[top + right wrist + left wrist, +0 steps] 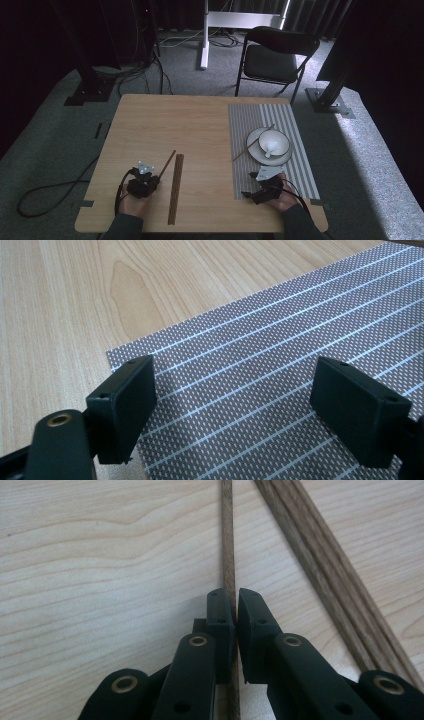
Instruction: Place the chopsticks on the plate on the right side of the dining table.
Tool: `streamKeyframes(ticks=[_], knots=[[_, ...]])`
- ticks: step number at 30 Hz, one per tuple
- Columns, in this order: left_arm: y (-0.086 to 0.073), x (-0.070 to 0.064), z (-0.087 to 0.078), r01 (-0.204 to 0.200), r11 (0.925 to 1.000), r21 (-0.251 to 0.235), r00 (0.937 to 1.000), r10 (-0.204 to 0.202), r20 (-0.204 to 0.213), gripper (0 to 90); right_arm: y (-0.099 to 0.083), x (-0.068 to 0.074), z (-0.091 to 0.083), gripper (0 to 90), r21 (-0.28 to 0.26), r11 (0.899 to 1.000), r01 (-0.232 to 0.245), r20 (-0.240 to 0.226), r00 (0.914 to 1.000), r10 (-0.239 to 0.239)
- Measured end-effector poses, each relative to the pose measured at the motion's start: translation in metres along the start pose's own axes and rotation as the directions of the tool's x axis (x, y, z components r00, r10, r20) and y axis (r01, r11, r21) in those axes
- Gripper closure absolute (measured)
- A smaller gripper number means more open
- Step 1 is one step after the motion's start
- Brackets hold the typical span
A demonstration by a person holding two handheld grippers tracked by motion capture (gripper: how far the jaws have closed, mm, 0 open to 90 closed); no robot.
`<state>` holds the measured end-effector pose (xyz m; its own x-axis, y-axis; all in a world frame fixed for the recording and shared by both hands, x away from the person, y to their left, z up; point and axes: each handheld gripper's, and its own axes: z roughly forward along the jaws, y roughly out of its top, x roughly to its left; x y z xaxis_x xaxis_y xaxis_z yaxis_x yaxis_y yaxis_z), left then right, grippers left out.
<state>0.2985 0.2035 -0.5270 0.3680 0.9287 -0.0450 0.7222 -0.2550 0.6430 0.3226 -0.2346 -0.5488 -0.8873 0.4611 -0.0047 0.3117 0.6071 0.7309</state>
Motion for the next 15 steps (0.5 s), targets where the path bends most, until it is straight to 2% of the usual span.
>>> streamKeyframes(ticks=[6,15], knots=[[0.007,0.001,-0.003,-0.006,0.9998,-0.020,1.0000,0.006,-0.001,85.2,0.000,0.000,0.000,17.7,0.000,1.000,0.000,0.000,1.0000,0.000],[0.019,-0.005,-0.006,-0.026,0.9984,-0.050,0.9996,0.026,0.004,85.2,0.000,0.000,0.000,17.6,0.000,1.000,0.000,0.000,1.0000,0.000]])
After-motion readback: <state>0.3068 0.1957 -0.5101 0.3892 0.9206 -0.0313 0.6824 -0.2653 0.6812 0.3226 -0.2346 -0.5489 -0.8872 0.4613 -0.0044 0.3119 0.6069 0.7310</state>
